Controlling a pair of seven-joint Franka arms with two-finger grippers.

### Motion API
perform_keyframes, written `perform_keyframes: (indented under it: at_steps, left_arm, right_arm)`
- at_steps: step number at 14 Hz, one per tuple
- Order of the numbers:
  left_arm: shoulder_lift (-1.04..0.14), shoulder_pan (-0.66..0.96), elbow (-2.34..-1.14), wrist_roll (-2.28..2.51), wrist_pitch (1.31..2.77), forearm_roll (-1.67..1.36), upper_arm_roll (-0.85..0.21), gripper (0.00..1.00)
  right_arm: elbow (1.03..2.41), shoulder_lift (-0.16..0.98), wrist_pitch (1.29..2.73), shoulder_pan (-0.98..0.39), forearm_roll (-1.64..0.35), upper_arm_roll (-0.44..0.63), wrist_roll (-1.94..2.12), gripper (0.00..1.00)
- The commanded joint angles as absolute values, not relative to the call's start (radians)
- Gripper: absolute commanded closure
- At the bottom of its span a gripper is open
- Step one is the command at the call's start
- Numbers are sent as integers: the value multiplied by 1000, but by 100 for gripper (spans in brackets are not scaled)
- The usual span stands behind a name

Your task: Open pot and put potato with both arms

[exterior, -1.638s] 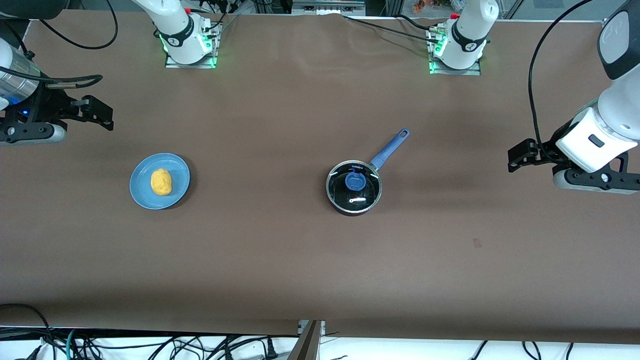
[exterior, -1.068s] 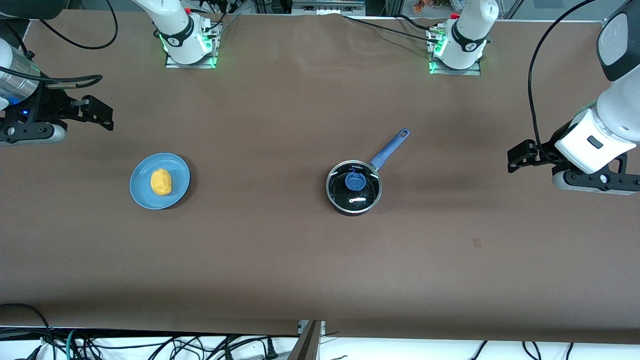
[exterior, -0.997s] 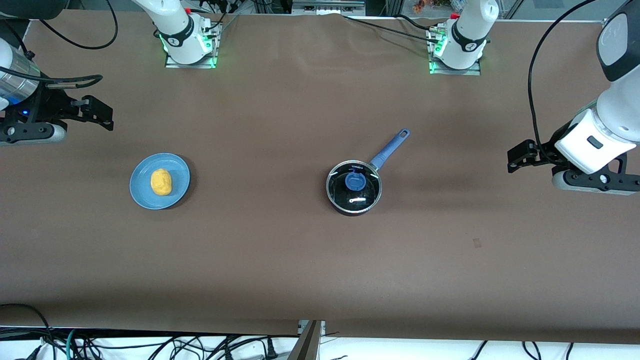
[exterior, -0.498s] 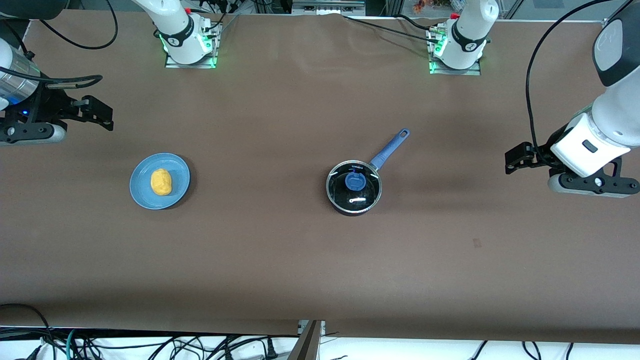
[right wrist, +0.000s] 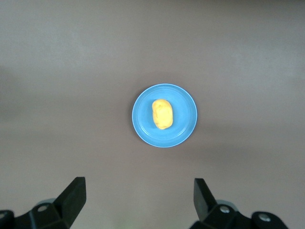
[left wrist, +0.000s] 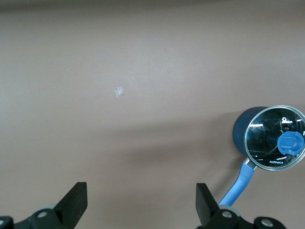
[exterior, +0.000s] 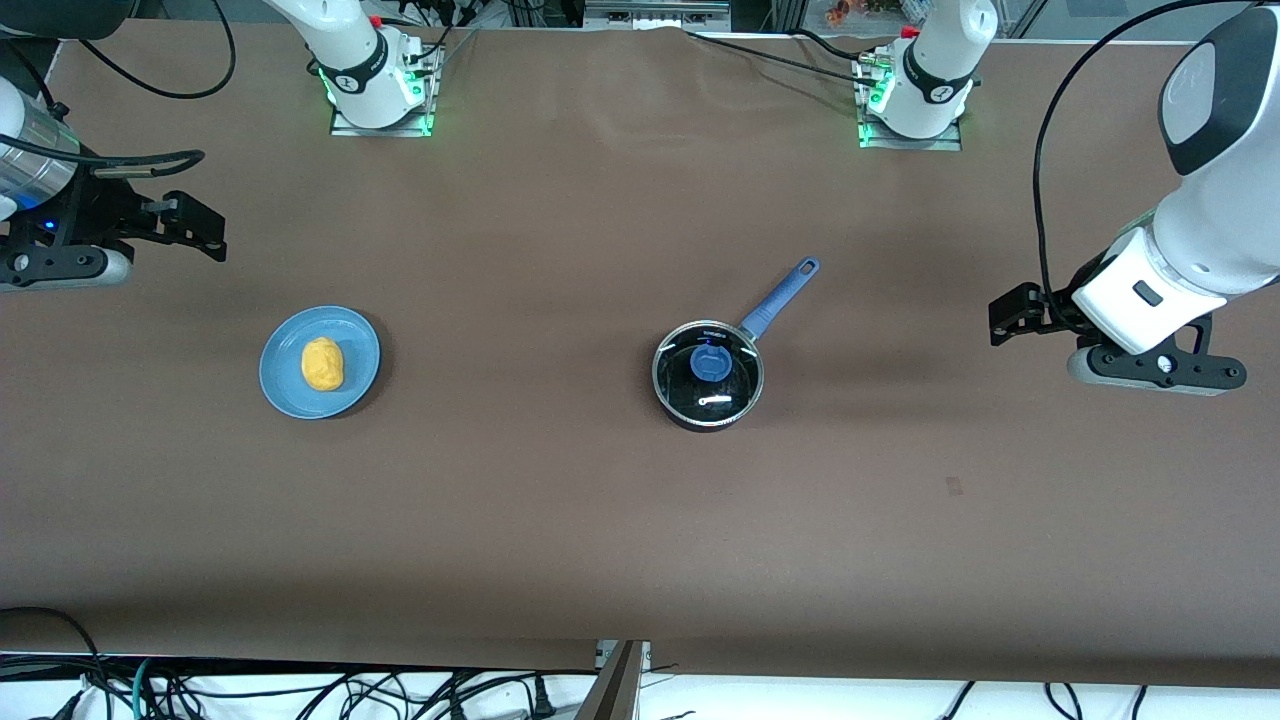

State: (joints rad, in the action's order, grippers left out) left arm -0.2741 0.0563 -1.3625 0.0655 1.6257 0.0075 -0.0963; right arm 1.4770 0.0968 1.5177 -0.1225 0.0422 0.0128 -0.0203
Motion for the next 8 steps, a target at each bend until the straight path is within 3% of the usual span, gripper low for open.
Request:
perform_keyframes:
  at_steps: [1,8]
  left_arm:
    - [-272,57,-1368,74,1615,25,-100,0]
    - [-271,55,-1374,72,1617,25,-100,0]
  right_arm:
    - [1463,101,1511,-109,37,2,-25,0]
    - [1463,101,1511,-109,38,2,-25,0]
